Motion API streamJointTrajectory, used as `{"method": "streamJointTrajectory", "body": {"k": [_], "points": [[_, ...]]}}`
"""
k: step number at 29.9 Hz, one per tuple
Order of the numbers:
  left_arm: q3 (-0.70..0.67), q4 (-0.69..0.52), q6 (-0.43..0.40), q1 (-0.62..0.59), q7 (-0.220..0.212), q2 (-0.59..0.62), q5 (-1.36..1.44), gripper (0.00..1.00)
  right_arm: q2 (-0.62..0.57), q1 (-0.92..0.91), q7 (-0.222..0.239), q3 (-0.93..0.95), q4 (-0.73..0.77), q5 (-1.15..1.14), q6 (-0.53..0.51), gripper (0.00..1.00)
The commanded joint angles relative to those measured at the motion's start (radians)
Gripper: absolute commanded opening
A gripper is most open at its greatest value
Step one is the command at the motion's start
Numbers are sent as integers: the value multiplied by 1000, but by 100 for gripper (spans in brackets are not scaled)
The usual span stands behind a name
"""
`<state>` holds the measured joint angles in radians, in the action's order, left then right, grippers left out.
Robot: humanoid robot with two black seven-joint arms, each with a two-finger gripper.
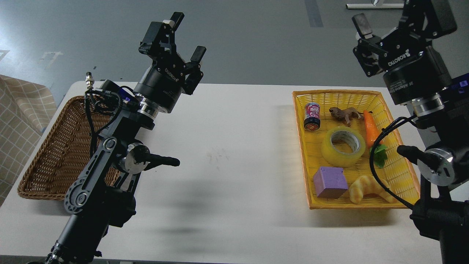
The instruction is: Place and transfer tape with both arms
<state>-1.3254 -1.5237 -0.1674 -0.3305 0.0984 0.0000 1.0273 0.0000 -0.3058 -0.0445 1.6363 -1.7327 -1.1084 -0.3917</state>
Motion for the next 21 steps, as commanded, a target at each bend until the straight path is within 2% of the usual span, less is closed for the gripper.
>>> {"method": "streamJointTrajectory", "body": {"k": [1, 5, 12, 21], "points": [[0, -13, 0, -4, 0, 0, 2, 98, 0, 20, -15, 11, 2, 2, -30, 100], [-6, -13, 25, -13, 0, 0, 2, 98, 0, 20, -12, 7, 1, 4, -33, 100], [-6, -18, 34, -5, 0, 0, 1, 98, 0, 27, 32, -16, 2, -1, -24, 100], [2, -41, 9, 15, 0, 0, -7, 98, 0, 24, 35, -18, 16, -5, -19, 100]]}}
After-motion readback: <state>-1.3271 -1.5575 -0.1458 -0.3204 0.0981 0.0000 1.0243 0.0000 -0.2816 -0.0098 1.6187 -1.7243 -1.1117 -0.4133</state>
